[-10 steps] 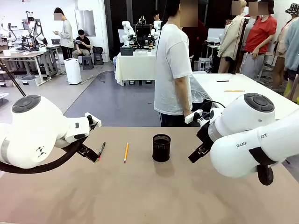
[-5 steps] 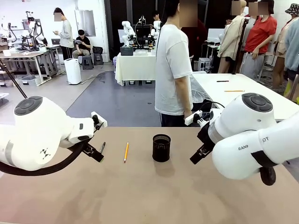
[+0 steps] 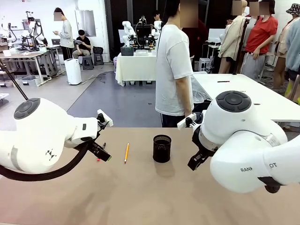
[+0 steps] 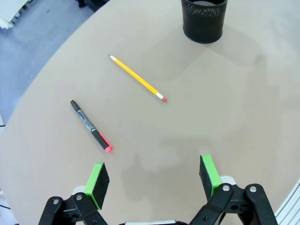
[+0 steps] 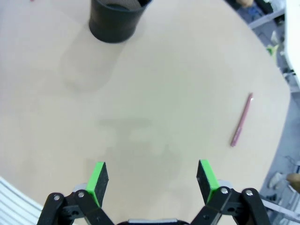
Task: Place the pens into the pen holder.
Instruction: Pick up a writing instrument from the table and place it into the Pen holder.
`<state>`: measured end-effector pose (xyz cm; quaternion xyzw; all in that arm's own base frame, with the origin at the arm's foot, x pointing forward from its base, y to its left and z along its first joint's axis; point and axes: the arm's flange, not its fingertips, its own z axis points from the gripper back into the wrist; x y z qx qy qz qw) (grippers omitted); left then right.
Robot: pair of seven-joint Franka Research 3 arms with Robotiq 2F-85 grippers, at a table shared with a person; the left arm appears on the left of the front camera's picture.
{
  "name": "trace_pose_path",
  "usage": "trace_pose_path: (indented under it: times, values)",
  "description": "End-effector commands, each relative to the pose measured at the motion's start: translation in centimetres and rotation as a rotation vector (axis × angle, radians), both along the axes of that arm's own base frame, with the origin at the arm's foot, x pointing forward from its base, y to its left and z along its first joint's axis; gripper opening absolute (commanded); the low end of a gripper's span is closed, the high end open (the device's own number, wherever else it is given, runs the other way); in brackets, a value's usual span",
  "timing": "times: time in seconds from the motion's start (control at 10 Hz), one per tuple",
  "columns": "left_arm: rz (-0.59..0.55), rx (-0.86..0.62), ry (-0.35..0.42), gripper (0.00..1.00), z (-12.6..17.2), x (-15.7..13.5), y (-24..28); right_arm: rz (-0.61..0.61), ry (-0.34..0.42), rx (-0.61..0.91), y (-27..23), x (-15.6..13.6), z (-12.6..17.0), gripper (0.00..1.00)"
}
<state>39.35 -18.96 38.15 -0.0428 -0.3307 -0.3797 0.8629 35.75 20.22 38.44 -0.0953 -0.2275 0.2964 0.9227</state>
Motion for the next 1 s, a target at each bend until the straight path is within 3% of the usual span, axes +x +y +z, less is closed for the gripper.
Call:
trace_pose_path:
  times: [0.0, 0.8, 0.9]
  values:
    - [0.018, -0.007, 0.008, 1.00, 0.1, -0.1, -0.2, 0.030, -0.021, 0.020, -1.8, 1.4, -0.4, 1.00]
    - [0.004, -0.002, 0.003, 1.00, 0.0, 0.0, 0.0, 0.008, -0.002, 0.029, -1.7, 1.3, -0.2, 1.00]
    - [-0.040, -0.021, 0.023, 1.00, 1.2, 0.1, 0.9, 0.042, 0.000, 0.108, -2.2, 2.0, 0.9, 1.00]
